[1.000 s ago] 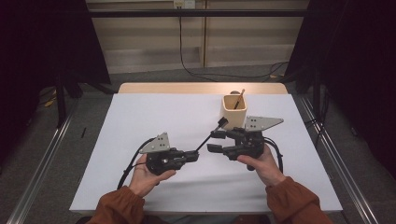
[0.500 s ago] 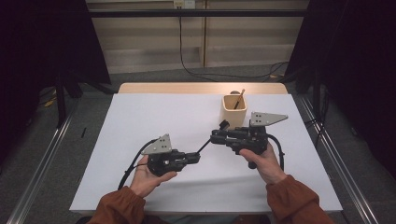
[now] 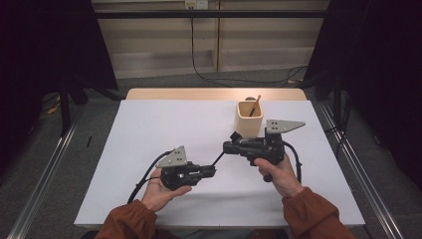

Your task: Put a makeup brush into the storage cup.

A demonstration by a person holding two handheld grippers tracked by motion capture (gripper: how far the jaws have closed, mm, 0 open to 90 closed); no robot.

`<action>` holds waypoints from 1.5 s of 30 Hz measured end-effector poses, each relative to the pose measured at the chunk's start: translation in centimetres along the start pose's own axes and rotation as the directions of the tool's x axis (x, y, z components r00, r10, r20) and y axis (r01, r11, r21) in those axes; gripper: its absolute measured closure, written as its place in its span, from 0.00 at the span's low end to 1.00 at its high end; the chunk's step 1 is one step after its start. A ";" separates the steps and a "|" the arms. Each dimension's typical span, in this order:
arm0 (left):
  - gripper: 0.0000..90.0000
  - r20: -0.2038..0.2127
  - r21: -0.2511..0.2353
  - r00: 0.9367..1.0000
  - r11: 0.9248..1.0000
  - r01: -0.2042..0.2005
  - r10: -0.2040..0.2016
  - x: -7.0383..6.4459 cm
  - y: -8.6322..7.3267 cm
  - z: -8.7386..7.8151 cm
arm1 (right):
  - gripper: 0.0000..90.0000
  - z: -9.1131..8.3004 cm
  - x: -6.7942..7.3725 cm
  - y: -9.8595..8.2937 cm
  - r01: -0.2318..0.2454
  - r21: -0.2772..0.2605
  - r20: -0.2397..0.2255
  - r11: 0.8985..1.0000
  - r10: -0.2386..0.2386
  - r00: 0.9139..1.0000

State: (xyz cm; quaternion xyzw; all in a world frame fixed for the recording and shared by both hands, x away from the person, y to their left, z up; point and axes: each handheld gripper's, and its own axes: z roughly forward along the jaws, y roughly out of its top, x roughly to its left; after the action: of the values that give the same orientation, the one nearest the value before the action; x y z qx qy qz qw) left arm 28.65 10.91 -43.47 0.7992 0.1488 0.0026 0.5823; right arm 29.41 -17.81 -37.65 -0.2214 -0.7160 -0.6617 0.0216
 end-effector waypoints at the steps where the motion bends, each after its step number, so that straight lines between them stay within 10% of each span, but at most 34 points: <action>1: 0.90 -0.003 -0.004 1.000 1.000 0.003 -0.003 0.0 0.0 0.0 | 0.95 0.0 0.1 0.0 0.006 0.005 -0.001 1.000 -0.006 1.000; 14: 0.59 -0.062 -0.034 0.998 0.999 0.020 -0.022 -0.1 0.1 -0.3 | 0.95 -0.3 0.3 0.3 0.022 0.010 0.020 1.000 -0.022 1.000; 24: 0.15 -0.129 -0.048 0.991 0.998 0.040 -0.046 -0.1 0.4 -0.4 | 0.95 -0.4 0.2 0.3 0.023 0.012 0.032 1.000 -0.023 0.999; 45: 0.01 -0.209 -0.063 0.976 0.997 0.048 -0.060 -0.1 0.9 -2.5 | 0.95 -1.3 0.2 0.4 0.034 0.015 0.064 0.999 -0.034 0.997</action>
State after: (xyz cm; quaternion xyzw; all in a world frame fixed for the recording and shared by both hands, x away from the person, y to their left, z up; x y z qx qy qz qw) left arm 28.34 12.97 -41.82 0.7730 0.2310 0.0756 0.5861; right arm 29.02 -19.02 -37.08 -0.2302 -0.7245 -0.6497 -0.0111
